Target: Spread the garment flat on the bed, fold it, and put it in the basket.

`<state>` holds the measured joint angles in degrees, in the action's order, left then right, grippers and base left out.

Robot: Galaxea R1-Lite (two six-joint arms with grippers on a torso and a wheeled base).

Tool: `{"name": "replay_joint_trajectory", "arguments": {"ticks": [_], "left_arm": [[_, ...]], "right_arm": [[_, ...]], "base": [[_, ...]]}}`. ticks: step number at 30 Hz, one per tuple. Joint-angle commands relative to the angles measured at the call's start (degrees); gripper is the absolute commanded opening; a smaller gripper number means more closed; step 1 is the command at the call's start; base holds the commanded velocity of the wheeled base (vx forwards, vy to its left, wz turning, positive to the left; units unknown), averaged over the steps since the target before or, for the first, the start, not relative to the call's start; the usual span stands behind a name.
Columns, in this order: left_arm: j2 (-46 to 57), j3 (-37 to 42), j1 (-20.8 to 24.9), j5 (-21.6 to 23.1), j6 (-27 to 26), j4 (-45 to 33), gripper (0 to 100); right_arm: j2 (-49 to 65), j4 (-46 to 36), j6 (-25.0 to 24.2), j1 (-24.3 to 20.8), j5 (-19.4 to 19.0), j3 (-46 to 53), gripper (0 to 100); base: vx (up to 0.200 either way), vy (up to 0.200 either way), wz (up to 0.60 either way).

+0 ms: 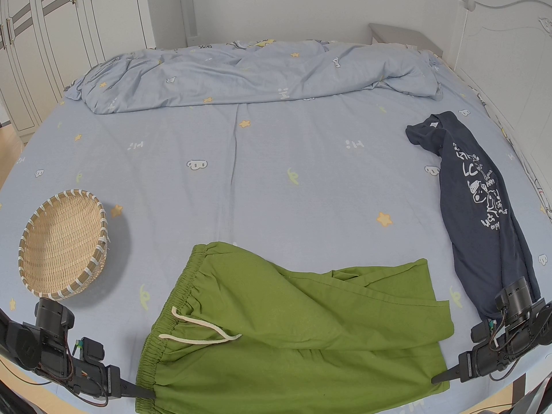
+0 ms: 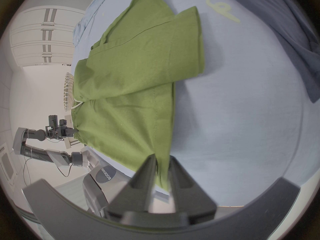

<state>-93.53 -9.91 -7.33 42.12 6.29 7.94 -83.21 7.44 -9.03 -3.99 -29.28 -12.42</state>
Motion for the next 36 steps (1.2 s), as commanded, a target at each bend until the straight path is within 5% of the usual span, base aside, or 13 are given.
{"name": "replay_joint_trajectory", "arguments": {"ticks": [1, 9, 18, 24, 28, 36], "left_arm": [[-0.52, -0.02, 0.65, 0.07, 0.04, 0.06, 100], [5.72, 0.07, -1.99, 0.16, 0.04, 0.33, 100], [12.67, -6.79, -7.97, -0.02, 0.57, 0.33, 100], [9.68, -17.60, -1.37, -3.36, 3.82, 0.24, 100], [2.21, -30.17, 3.99, -5.38, 11.02, 0.33, 100], [-11.24, -45.46, 9.88, -5.38, 11.11, 0.33, 100]], "right_arm": [[-0.20, 0.65, -0.90, -0.06, -0.07, -0.06, 100], [8.51, 1.26, -7.31, 2.76, -2.89, -1.29, 100], [23.10, -0.84, -7.23, 9.35, -2.62, -8.06, 100], [17.73, -4.01, -5.64, 8.21, -2.45, -18.52, 100], [10.09, -3.83, -2.83, 7.24, -0.07, -25.81, 100], [1.74, -3.66, -2.92, 2.67, 1.86, -34.25, 100]], "base": [[0.000, 0.000, 0.00], [0.000, 0.000, 0.00], [0.000, 0.000, 0.00], [0.000, 0.000, 0.00], [0.000, 0.000, 0.00], [0.000, 0.000, 0.00]]}}
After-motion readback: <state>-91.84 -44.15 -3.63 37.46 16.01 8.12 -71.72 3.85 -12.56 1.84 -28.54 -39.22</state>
